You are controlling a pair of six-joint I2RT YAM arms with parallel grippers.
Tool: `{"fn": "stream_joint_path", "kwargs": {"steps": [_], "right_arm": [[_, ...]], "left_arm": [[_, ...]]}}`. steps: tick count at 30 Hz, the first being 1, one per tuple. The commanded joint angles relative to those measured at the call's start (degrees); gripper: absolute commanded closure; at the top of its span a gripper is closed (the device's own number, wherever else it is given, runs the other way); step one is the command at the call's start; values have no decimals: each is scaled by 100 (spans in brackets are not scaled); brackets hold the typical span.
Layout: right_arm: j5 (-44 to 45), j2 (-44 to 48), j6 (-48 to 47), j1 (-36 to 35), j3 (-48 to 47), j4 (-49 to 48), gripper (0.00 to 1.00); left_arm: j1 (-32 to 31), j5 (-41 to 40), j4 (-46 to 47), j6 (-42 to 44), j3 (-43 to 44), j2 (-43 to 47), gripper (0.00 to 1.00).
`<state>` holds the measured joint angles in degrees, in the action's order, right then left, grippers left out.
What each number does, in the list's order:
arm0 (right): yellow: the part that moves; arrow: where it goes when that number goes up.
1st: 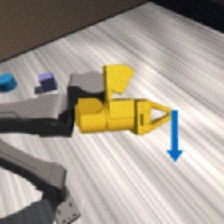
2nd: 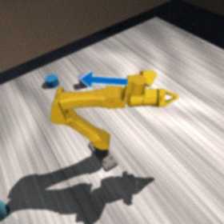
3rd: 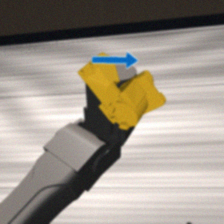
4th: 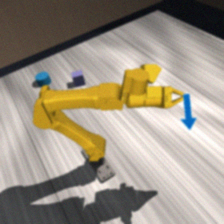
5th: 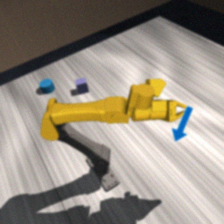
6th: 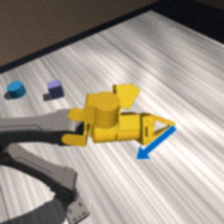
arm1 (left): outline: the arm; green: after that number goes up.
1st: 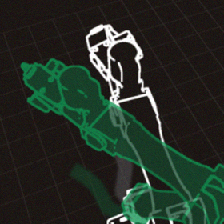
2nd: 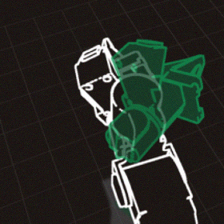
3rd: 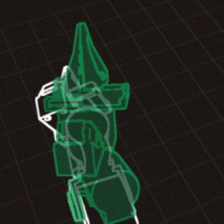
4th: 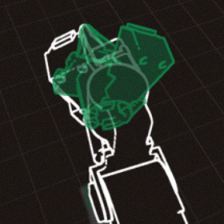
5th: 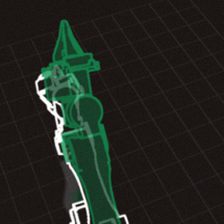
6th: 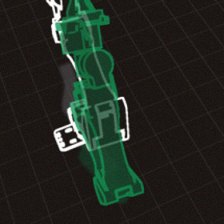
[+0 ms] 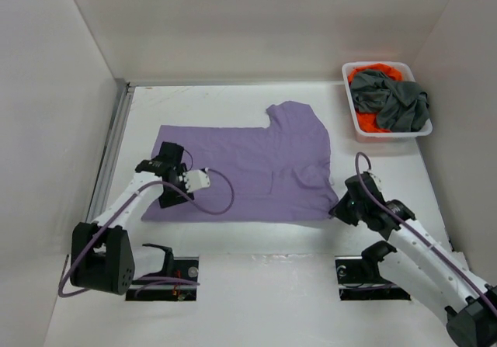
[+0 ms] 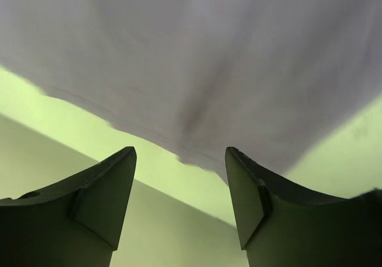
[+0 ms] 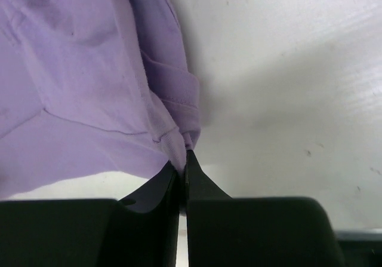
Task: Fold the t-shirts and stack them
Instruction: Fold the flattened tshirt in 1/3 of the way, then grap the side of the flattened tshirt furthest away from the robot with both arms
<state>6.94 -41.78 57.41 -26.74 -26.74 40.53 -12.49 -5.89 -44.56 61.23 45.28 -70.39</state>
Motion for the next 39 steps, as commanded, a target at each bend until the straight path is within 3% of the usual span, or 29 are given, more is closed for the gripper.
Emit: {"fn": "stream_joint_path", "kwargs": {"steps": [1, 3, 5, 6, 10, 14, 19, 23, 28, 32, 39], "right_arm": [[298, 239, 191, -229, -410, 1111, 96], [562, 599, 384, -449, -629, 1832, 94], [703, 768, 657, -713, -814, 2133, 73], [695, 646, 675, -792, -911, 2230, 57], [703, -56, -61, -741, -1629, 2143, 39], [967, -1732, -1596, -241, -3438, 1486, 37], [897, -4675, -3427, 691, -6030, -35, 40], [739, -7417, -4105, 1140, -8990, 155, 41], [853, -9732, -4317, 1492, -11833, 596, 35], [871, -10402, -4282, 1694, -12022, 543, 31], [299, -10254, -4414, 1554, -10784, 307, 30]], "left_arm": [[382, -246, -10, 1357, -309, 166, 38], [707, -132, 26, 1094, -64, 35, 38], [1067, 157, -27, 717, 348, -167, 38], [1252, 350, -53, 523, 576, -299, 38], [1806, 1141, -1, -513, 1587, -1010, 37], [2115, 1810, 455, -1910, 2721, -2003, 38], [2203, 1829, 1378, -3721, 4258, -3514, 39], [2185, 1758, 1730, -4382, 5182, -4358, 39], [2115, 1802, 1784, -4839, 5878, -5080, 38], [2106, 1784, 1915, -5033, 5949, -5371, 38], [2124, 1811, 1933, -5174, 5940, -5705, 38]]}}
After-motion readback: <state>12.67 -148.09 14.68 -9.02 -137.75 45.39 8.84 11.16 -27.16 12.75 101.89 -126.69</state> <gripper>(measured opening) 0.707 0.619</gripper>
